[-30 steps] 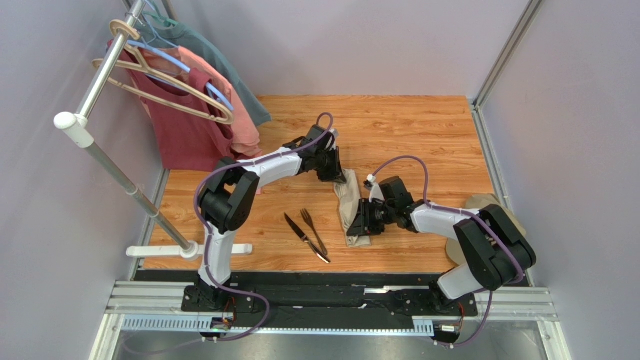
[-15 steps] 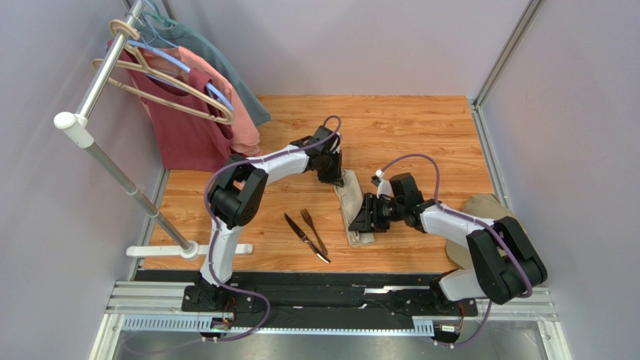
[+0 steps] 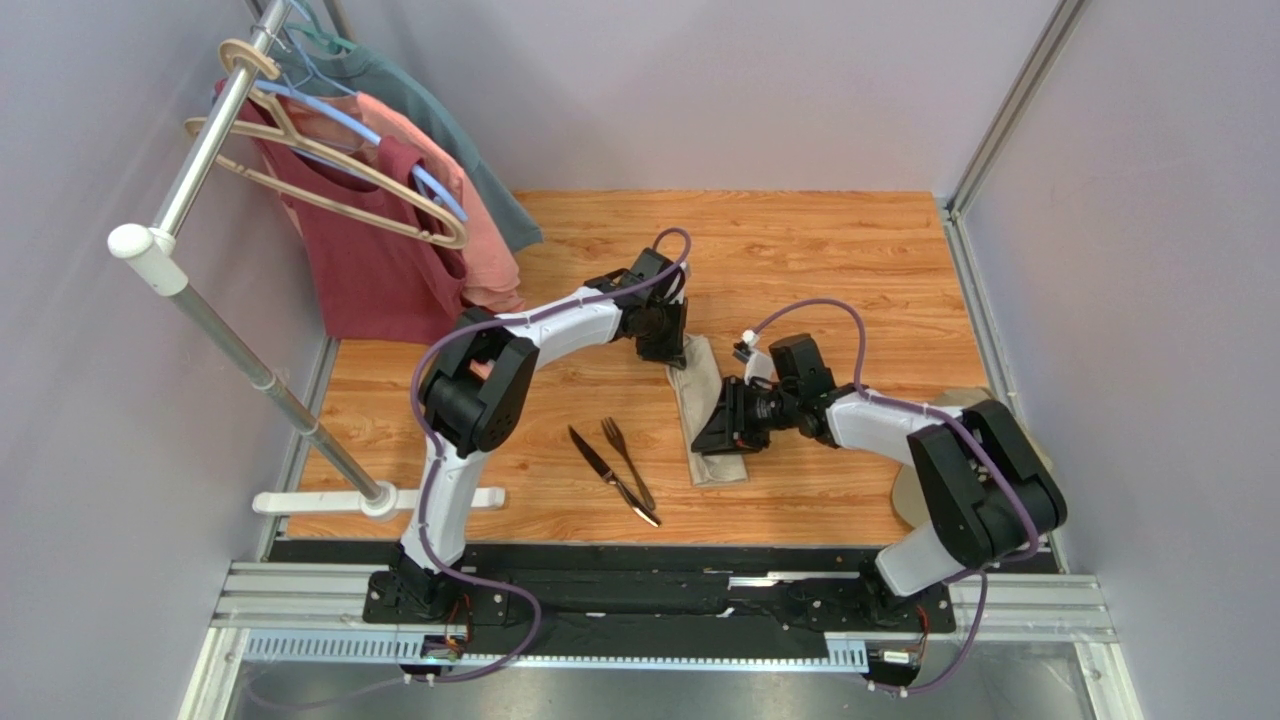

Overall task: Fold the napkin into a case and place the utensils inside
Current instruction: Smooth out the smaller rectangle-folded napkin at the center of the board.

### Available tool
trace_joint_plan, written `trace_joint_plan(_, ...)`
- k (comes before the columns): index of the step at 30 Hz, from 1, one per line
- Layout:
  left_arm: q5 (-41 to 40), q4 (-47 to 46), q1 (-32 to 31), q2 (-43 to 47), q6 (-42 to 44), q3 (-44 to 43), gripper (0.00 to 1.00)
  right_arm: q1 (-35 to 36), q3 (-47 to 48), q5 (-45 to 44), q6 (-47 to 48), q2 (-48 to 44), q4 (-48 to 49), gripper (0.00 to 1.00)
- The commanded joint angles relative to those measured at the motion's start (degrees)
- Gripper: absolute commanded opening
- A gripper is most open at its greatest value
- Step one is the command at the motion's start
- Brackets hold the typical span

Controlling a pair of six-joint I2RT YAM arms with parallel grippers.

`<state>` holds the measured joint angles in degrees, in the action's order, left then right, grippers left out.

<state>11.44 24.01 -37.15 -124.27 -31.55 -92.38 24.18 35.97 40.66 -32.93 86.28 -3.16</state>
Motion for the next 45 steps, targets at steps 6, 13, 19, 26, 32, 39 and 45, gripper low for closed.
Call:
trace_joint_plan(6, -6.96, 2.53, 0.06, -2.29, 0.00, -2.98, 0.00, 0.16, -7.04, 1.88, -5.48, 9.51, 16.69, 0.27)
trace_joint_plan(13, -9.25, 2.53, 0.06, -2.30, 1.92, -4.91, 0.00, 0.16, -9.60, 0.91, -5.22, 9.70, 18.02, 0.25)
trace_joint_plan(19, -8.09, 2.26, -1.17, 3.75, 6.14, -4.48, 0.02, -0.01, -5.65, -0.24, -3.37, 8.03, 12.65, 0.25)
trace_joint_plan(26, -3.62, 1.21, -1.61, 11.67, 7.12, -1.32, 0.29, -0.01, -2.13, 0.12, -3.90, 4.78, 9.14, 0.35)
trace_joint_plan(32, -7.39, 0.95, -1.53, 14.23, 6.76, -0.34, 0.35, -0.89, 3.84, -2.34, -4.95, 3.45, 4.83, 0.39)
trace_joint_plan(39, -11.34, 4.99, -1.53, 7.56, 10.19, -5.97, 0.24, -2.65, 12.89, -7.34, -5.04, 6.97, 0.00, 0.31)
trace_joint_plan(45, -14.77, 5.79, -1.79, 4.56, 10.54, -7.29, 0.30, -3.36, 17.90, -11.83, -4.86, 12.84, 1.49, 0.02)
